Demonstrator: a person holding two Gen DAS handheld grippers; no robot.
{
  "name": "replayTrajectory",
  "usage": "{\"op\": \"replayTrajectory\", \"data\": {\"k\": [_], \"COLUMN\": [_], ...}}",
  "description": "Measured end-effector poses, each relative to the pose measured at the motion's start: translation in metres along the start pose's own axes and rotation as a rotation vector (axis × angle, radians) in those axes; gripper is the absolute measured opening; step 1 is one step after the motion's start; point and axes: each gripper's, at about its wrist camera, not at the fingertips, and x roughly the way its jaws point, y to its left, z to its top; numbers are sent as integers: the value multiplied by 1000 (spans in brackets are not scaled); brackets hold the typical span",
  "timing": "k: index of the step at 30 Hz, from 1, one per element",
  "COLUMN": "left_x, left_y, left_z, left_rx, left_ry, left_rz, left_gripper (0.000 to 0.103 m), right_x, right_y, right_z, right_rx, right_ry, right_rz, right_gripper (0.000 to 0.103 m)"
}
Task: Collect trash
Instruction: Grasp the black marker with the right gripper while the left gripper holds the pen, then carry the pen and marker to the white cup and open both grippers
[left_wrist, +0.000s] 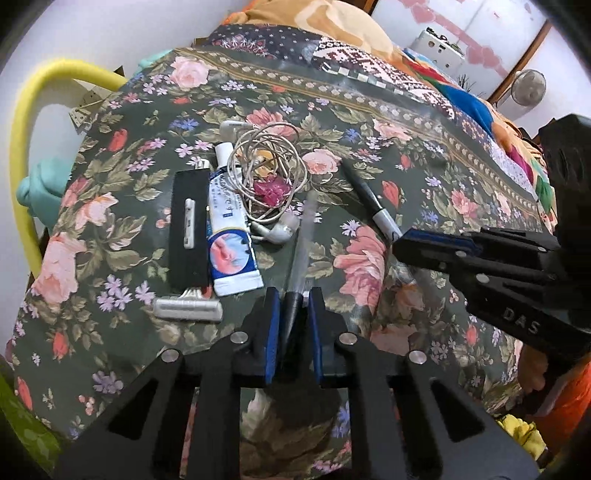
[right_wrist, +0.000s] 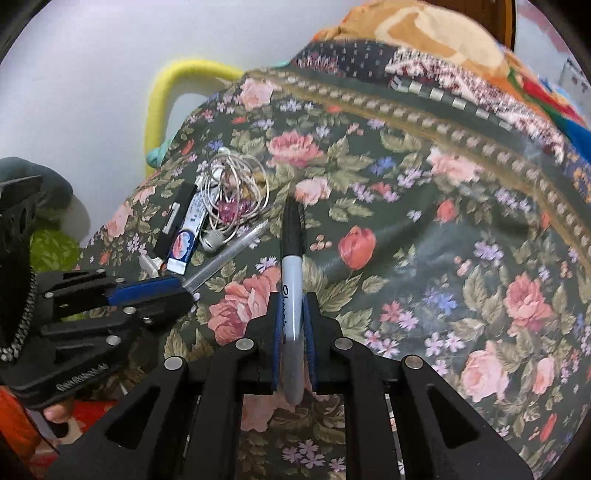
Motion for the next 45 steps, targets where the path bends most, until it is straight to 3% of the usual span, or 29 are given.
{"op": "replayTrajectory", "data": {"k": [12, 15, 26, 35, 45], "left_x": [10, 5, -23, -84, -159], "left_y": [-2, -3, -19, -24, -4], "left_z": [8, 7, -5, -11, -50], "left_rx": [-44, -64, -81, -87, -135], "left_ry": [-45, -35, -60, -179, -285], "left_rz": [13, -30, -12, 36, 127], "left_gripper": [12, 9, 9, 9, 9], "right_x": [19, 18, -24, -76, -119], "right_y": [-5, -4, 8, 38, 106], "right_z": [9, 8, -2, -2, -9], "right_rx": [70, 73, 38, -14, -107], "right_ry": [14, 3, -90, -173, -260], "right_rz": [58, 53, -18, -42, 2], "right_gripper": [11, 11, 11, 11, 11]}}
